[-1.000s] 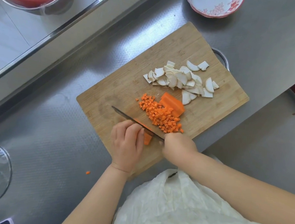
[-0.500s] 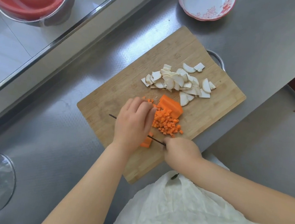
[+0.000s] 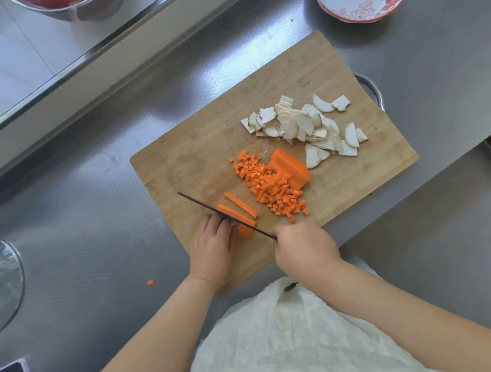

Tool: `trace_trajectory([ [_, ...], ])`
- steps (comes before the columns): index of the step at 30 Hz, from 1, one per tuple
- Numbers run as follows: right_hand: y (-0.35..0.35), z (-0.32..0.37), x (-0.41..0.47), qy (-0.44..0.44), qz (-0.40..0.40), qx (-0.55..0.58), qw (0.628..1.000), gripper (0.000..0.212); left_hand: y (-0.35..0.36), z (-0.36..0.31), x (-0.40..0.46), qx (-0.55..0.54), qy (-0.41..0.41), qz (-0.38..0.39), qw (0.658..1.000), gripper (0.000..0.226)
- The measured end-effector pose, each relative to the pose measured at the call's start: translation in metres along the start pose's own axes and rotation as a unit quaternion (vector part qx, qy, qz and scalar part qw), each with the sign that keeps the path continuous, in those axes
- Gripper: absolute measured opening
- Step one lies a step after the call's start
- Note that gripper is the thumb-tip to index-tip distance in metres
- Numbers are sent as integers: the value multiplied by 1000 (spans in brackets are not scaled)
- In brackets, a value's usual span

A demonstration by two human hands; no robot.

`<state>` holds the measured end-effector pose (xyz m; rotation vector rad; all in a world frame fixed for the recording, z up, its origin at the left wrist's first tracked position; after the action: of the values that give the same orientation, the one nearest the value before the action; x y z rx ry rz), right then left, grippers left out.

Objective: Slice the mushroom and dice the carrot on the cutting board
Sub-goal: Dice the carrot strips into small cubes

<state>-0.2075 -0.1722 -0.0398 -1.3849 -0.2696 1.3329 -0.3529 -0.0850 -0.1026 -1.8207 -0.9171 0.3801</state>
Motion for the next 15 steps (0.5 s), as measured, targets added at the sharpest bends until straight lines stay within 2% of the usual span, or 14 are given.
trace_trajectory([
  [9, 1, 4, 3, 12, 27, -39, 999, 19, 3, 1, 0, -8, 0, -18, 1000, 23],
  [15, -3, 10, 4, 52, 78, -47, 994, 21, 5, 5, -1, -12, -8, -16, 1000, 23],
])
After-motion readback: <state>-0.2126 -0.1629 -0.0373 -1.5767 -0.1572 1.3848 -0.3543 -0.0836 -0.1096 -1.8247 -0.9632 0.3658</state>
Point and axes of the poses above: each hand's wrist, its own x-axis towards the middle knuckle, its own y-axis out of the palm, z = x × y, the point moved 4 cm from there along x, towards the middle knuckle, and after that the axes turned 6 degrees about -z, right-handed, at the moved point
